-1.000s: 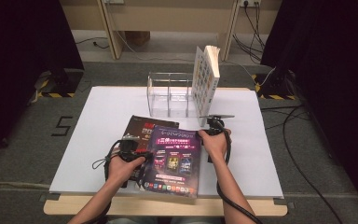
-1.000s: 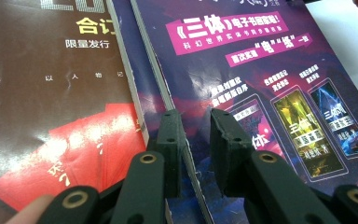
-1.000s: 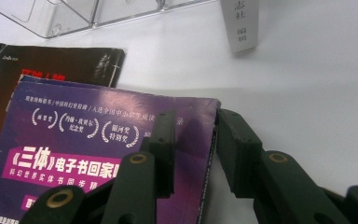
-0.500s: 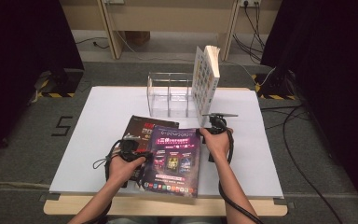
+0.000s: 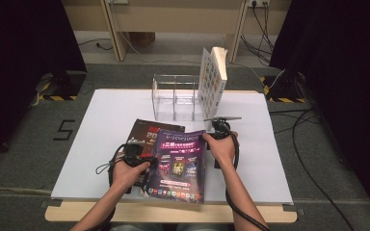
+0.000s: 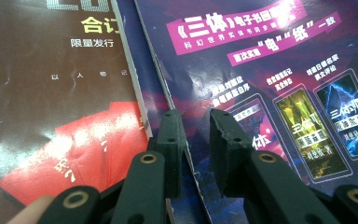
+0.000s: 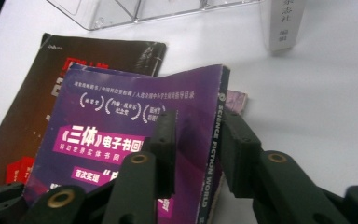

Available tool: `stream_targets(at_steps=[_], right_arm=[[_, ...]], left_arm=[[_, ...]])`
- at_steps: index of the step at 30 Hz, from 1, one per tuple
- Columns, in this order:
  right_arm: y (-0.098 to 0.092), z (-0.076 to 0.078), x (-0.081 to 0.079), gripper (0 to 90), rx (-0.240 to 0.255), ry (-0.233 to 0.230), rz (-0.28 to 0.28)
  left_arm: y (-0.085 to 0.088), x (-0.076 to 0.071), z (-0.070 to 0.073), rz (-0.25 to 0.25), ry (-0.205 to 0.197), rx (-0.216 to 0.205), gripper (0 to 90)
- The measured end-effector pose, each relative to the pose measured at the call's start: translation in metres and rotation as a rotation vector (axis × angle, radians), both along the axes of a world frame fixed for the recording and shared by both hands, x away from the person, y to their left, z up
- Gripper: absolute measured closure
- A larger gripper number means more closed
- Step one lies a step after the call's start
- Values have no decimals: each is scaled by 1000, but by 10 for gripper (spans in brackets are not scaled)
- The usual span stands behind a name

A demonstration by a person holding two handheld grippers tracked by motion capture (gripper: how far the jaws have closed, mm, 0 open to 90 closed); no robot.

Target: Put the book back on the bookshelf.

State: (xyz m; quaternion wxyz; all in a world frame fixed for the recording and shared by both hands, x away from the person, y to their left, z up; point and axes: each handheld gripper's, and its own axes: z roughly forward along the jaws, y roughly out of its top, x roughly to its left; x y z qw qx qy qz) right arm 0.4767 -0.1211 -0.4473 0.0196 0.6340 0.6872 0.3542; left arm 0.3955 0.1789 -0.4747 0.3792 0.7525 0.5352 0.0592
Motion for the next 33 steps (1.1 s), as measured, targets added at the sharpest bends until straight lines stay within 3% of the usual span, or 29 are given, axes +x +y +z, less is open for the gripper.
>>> stream_targets(at_steps=[4, 6, 11, 13, 17, 18, 21, 25, 28, 30, 32, 33], right_arm=[[0, 0, 2, 736, 0, 24, 8], [-2, 3, 2, 769, 33, 30, 25], [-1, 6, 4, 769, 32, 31, 56], [4, 2, 4, 732, 55, 77, 94], [9, -4, 3, 768, 30, 79, 80], [7, -6, 4, 804, 64, 75, 80], [8, -3, 3, 817, 77, 83, 70], [10, 2, 1, 832, 77, 59, 66], [11, 9, -2, 841, 110, 36, 59], [13, 15, -5, 842, 112, 14, 69], [13, 18, -6, 842, 116, 8, 73], [14, 20, -7, 842, 116, -18, 77]], left_arm=[[0, 0, 0, -2, 1, 7, 740], [0, 0, 1, 0, 1, 7, 741], [0, 0, 1, 3, -1, 15, 743], [-1, -1, 1, 5, -2, 16, 744], [0, -1, 1, 4, -3, 16, 744], [0, -1, 1, 3, -3, 17, 744], [1, -1, 1, 3, -3, 15, 744], [2, -1, 1, 2, -3, 4, 740], [5, -2, 0, -5, 2, -29, 738], [11, -4, 1, -3, 2, -68, 709], [13, -5, 2, 1, -7, -74, 692], [16, -6, 4, 3, -15, -82, 651]])
